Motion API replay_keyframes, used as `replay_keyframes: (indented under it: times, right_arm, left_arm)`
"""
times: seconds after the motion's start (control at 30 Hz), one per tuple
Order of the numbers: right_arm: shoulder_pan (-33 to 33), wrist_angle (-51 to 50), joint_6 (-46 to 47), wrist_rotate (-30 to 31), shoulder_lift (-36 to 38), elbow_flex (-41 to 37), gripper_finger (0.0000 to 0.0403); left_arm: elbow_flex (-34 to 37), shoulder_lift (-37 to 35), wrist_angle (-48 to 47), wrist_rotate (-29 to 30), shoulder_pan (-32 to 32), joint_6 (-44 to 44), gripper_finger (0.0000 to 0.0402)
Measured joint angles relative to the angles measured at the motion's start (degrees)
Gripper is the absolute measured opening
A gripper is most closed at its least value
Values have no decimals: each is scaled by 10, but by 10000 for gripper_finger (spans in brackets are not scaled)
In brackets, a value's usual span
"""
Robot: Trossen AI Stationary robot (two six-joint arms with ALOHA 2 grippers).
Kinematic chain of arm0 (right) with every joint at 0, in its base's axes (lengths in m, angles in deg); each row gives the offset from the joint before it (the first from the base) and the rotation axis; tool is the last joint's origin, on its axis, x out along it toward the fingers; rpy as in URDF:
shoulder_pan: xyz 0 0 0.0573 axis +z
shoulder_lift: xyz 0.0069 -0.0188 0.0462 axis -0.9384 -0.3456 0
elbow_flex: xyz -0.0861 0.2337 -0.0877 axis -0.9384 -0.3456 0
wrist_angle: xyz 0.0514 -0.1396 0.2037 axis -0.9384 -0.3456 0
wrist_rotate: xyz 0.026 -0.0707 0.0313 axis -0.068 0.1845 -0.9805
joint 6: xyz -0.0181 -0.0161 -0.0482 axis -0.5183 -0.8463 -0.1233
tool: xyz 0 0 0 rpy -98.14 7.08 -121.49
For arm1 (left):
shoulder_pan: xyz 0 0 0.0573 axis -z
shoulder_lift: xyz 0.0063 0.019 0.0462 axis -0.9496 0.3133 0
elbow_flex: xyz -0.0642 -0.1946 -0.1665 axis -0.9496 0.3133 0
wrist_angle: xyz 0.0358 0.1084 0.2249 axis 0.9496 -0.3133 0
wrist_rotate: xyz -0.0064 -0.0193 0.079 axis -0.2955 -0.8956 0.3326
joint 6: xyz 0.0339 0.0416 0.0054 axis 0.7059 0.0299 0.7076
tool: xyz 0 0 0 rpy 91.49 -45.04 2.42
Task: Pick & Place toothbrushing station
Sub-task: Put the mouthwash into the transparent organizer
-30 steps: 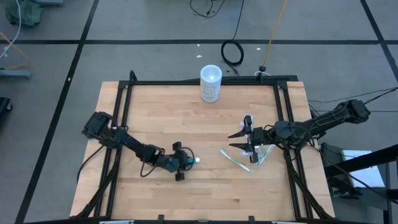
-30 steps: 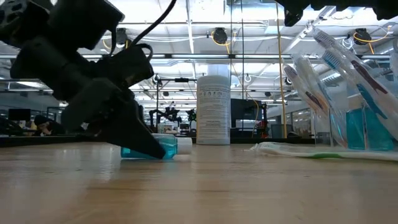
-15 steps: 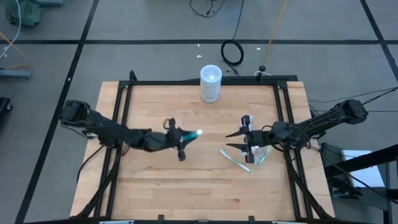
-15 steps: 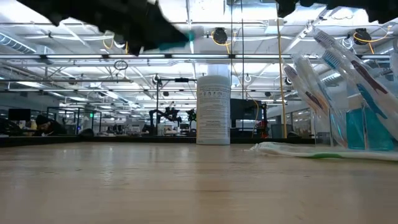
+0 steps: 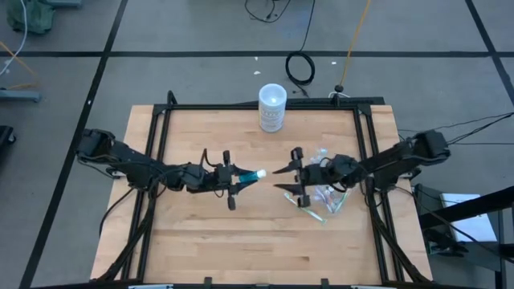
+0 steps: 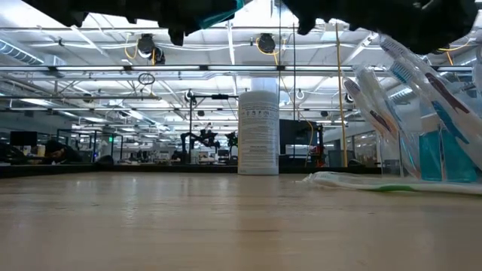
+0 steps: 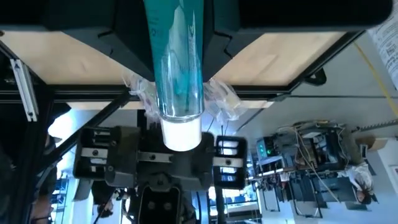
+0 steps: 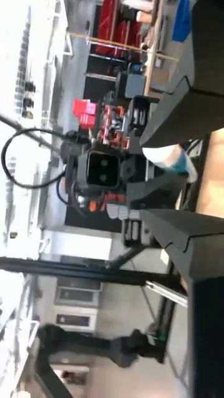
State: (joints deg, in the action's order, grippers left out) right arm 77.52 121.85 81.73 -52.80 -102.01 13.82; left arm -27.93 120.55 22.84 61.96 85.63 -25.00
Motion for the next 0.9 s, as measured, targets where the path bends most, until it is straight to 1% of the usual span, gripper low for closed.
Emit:
replay_keyframes:
  times: [0.17, 0.23, 0.33, 0.47, 0.77, 0.9]
  right_arm:
    - [-7, 8, 18, 3, -67, 56, 175]
    - [-6, 34, 25, 2, -85, 71, 175]
    - [-6, 74, 26, 2, -107, 73, 172]
    - [-6, 91, 24, 2, -113, 72, 177]
    - [-6, 94, 30, 1, -112, 73, 204]
    - [-7, 93, 40, 1, -112, 73, 208]
  left_arm:
    - [0, -1, 5, -3, 0, -2, 104]
    - [0, -1, 11, -20, 0, -4, 104]
    - [0, 0, 10, -41, 4, -6, 104]
    - [0, 0, 14, -58, 10, 8, 104]
    - [0, 0, 29, -58, 9, 29, 104]
    - [0, 0, 31, -60, 4, 25, 104]
